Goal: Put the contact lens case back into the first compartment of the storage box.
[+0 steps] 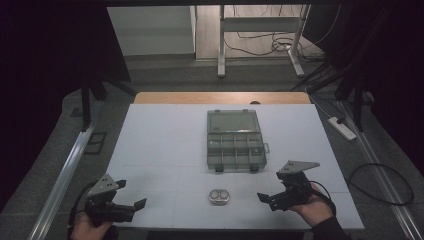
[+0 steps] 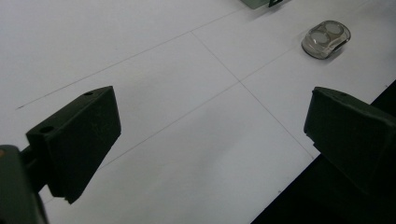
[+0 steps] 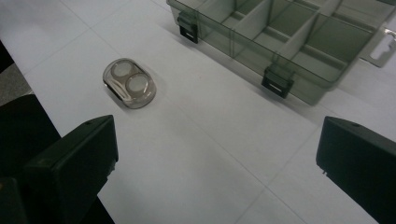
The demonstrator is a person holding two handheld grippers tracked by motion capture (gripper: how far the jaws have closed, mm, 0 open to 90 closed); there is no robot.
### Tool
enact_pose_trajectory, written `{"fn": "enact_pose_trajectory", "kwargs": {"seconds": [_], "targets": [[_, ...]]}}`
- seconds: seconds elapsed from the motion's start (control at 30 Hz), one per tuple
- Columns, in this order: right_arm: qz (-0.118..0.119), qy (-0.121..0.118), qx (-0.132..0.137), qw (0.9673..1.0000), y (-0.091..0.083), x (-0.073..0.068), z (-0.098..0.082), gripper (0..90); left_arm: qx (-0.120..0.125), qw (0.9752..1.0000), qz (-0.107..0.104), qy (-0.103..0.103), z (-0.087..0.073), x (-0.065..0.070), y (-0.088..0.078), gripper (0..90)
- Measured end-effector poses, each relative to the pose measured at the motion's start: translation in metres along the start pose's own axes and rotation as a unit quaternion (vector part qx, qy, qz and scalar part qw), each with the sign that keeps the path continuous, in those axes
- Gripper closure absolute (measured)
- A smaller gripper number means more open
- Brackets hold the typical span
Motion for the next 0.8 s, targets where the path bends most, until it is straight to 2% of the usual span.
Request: {"fn": "enact_pose_trajectory", "kwargs": {"seconds": [0.8], "targets": [[0.027, -0.044, -0.029, 0.9982, 0.031, -0.020, 0.012, 0.0, 0.001, 1.0000, 0.000, 0.000, 0.000, 0.000, 0.000, 3.7]]}}
Point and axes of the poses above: each handheld gripper's, and its own axes: y roughly forward along the jaws, z roughly out of its top, x roughly to its right, the point moved 7 cm from there along y, roughly forward along the jaws, and after that the axes turned 1 degree about y, right-handed, at the moved point
